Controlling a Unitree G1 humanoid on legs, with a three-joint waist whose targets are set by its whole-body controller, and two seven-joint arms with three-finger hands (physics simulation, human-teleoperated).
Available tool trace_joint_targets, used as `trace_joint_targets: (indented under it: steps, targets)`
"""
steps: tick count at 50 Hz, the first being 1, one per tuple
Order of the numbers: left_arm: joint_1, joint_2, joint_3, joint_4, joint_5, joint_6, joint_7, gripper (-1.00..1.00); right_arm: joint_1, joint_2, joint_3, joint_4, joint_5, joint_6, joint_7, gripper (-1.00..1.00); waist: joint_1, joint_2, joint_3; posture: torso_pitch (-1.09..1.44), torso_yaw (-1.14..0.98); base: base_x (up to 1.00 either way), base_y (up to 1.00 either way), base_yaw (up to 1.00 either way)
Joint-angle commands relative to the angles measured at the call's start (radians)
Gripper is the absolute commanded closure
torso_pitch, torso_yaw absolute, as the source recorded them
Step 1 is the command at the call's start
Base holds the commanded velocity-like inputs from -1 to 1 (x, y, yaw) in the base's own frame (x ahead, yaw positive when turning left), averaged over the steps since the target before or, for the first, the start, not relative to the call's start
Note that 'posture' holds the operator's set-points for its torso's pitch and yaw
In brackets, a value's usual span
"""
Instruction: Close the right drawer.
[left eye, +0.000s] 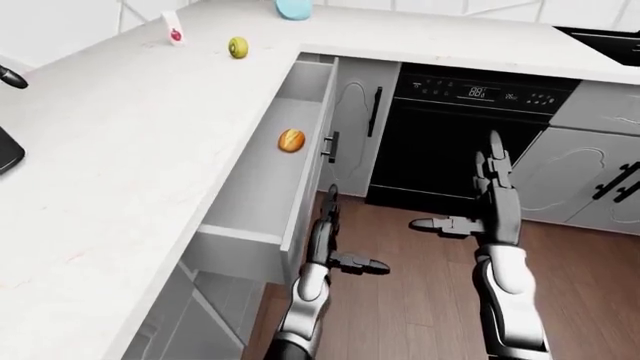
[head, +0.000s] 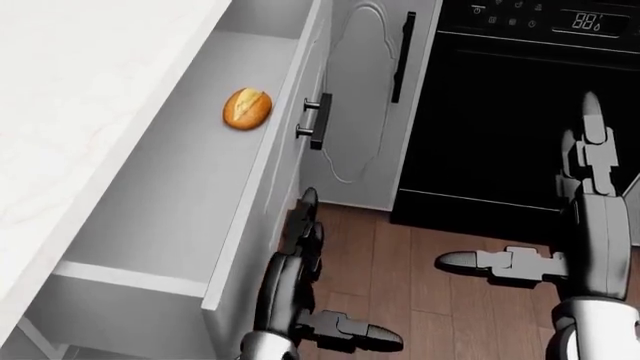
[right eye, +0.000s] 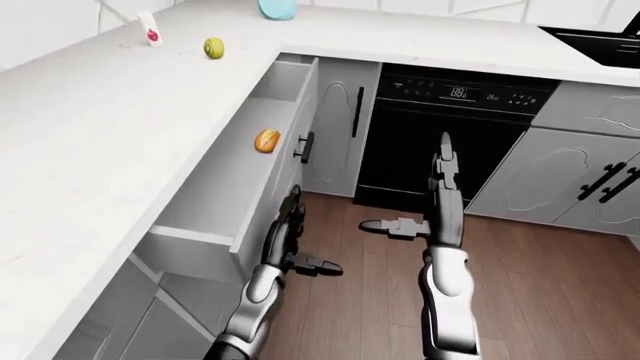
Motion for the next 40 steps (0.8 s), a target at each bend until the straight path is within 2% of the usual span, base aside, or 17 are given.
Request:
trace_joint_targets:
  steps: [1,12,40]
  targets:
    - [-0.029,-0.012,-0.011,-0.026,0.002,-0.031,0.006,-1.00,-0.021,-0.010,-0.009,-0.042,0.002,-0.029,-0.003,-1.00,0.000,-0.005,-0.021,0.00,0.00,0.00,0.00,0.00]
    - [-0.006,-0.032,-0.012,-0.025,0.002,-0.043,0.088,-1.00,-0.016,-0.011,-0.012,-0.055,0.004,-0.023,-0.001,-1.00,-0.002,-0.005,-0.021,0.00,0.00,0.00,0.00,0.00]
    - [0.010,0.003,0.015,-0.068,-0.065,-0.056,0.168,-1.00,-0.024,-0.010,-0.006,-0.038,-0.003,-0.029,-0.002,-1.00,-0.007,0.001,-0.023,0.00,0.00,0.00,0.00,0.00]
